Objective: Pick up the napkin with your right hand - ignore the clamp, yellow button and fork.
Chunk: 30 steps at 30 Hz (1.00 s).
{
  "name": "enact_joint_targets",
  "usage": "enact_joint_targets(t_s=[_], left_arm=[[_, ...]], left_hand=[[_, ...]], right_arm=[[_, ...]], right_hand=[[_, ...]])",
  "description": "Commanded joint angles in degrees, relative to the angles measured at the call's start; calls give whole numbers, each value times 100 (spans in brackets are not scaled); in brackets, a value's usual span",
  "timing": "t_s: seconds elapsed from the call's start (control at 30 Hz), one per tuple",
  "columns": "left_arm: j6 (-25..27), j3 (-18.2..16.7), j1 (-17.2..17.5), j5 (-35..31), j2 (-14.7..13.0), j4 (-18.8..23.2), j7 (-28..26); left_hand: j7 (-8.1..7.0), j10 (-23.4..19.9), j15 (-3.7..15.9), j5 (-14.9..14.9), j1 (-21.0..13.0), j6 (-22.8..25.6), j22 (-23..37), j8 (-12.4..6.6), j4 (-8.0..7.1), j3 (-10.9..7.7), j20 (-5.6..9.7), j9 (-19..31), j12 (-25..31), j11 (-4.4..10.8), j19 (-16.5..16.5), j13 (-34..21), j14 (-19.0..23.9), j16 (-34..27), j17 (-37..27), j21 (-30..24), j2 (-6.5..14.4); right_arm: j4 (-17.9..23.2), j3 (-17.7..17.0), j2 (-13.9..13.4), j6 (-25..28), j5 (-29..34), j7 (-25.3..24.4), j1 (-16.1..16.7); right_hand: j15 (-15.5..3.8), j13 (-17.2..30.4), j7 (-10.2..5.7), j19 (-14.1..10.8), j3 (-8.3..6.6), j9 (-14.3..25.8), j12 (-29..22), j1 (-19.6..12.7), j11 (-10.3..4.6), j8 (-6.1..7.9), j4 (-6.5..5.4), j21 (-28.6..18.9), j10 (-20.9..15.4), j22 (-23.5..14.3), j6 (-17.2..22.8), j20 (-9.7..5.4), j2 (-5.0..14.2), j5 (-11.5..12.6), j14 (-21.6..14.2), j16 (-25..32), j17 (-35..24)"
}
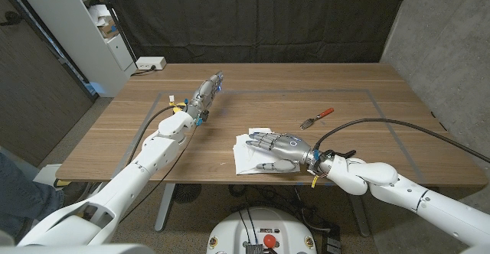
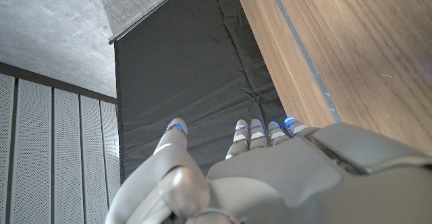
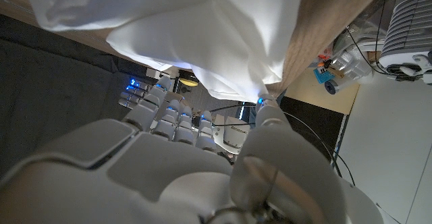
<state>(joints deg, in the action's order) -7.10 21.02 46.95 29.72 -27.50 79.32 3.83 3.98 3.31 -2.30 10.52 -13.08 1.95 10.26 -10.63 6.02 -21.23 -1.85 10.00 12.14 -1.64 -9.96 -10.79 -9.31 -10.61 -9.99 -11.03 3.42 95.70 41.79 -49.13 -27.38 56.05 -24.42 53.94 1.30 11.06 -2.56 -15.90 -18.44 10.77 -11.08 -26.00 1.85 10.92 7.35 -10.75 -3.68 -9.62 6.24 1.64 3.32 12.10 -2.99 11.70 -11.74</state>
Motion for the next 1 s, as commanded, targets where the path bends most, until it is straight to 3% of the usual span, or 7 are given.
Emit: enact_joint_targets(t_s=[0.03, 0.37, 0.57, 0.63, 0.73, 0.93, 1.0], left_arm=[[28, -69, 151, 30, -70, 162, -99], [-11, -40, 98, 59, -43, 31, 8], [-15, -40, 83, 63, -33, -11, 27], [-16, -48, 84, 71, -38, -9, 34], [-19, -53, 81, 65, -48, -9, 37], [-12, -44, 50, 77, -35, -59, 82], [-14, -38, 35, 82, -25, -90, 104]], left_hand=[[11, 27, -12, -4, -12, 34, 10, -12, 22, 0, -53, 21, -24, 26, -361, -18, -48, 4, -25, -16, 40], [7, 21, -5, -4, -9, 31, 11, -10, 24, 3, -69, 21, -21, 31, -355, -18, -47, 3, -25, -21, 41], [9, 23, -7, -4, -8, 34, 12, -11, 26, 6, -92, 21, -21, 36, -362, -18, -47, 2, -25, -21, 42], [5, 20, -9, -4, -8, 35, 12, -11, 27, 6, -102, 21, -20, 35, -363, -18, -47, 2, -25, -21, 42], [-2, 22, -6, -4, -7, 34, 12, -10, 27, 7, -112, 21, -21, 36, -361, -18, -48, 2, -25, -22, 43], [3, 22, -6, -4, -5, 41, 13, -12, 28, 10, -129, 22, -21, 41, -368, -18, -51, 3, -26, -22, 43], [3, 19, -13, -4, -5, 40, 13, -12, 29, 10, -136, 22, -20, 46, -367, -18, -53, 3, -26, -23, 44]], right_arm=[[-199, 273, 87, 35, 128, 42, -188], [-395, 449, 189, 70, 6, 378, -352], [-527, 534, 255, 97, -24, 465, -435], [-590, 566, 274, 60, -34, 427, -468], [-672, 603, 296, -21, -59, 325, -509], [-780, 647, 336, -122, -108, 173, -563], [-802, 660, 344, -141, -115, 155, -583]], right_hand=[[-9, 11, -41, 15, -5, 29, -32, -34, 7, 40, 20, -9, -43, -13, 58, 0, 4, 19, -55, 21, -9], [53, 14, -77, -66, -17, 30, -51, -66, 0, 66, 39, -41, -90, -13, 133, 85, 9, 19, -107, 42, -10], [135, 19, -49, -385, -40, 32, -84, -141, 52, 97, 77, -132, -202, -15, 254, 312, 7, 15, -337, 115, -5], [114, 22, -44, -594, -52, 33, -112, -184, 51, 131, 92, -181, -307, -17, 384, 414, 12, 9, -482, 160, -6], [52, 28, -68, -913, -72, 33, -169, -265, 27, 172, 120, -250, -526, -21, 577, 434, 22, 1, -740, 246, -14], [-152, 59, -94, -1911, -114, 32, -309, -534, 19, 245, 149, -457, -1168, -39, 1098, 173, 99, -16, -1532, 600, -171], [-173, 68, -117, -2092, -106, 33, -310, -576, 6, 256, 146, -499, -1223, -42, 1189, 141, 112, -23, -1657, 681, -223]])
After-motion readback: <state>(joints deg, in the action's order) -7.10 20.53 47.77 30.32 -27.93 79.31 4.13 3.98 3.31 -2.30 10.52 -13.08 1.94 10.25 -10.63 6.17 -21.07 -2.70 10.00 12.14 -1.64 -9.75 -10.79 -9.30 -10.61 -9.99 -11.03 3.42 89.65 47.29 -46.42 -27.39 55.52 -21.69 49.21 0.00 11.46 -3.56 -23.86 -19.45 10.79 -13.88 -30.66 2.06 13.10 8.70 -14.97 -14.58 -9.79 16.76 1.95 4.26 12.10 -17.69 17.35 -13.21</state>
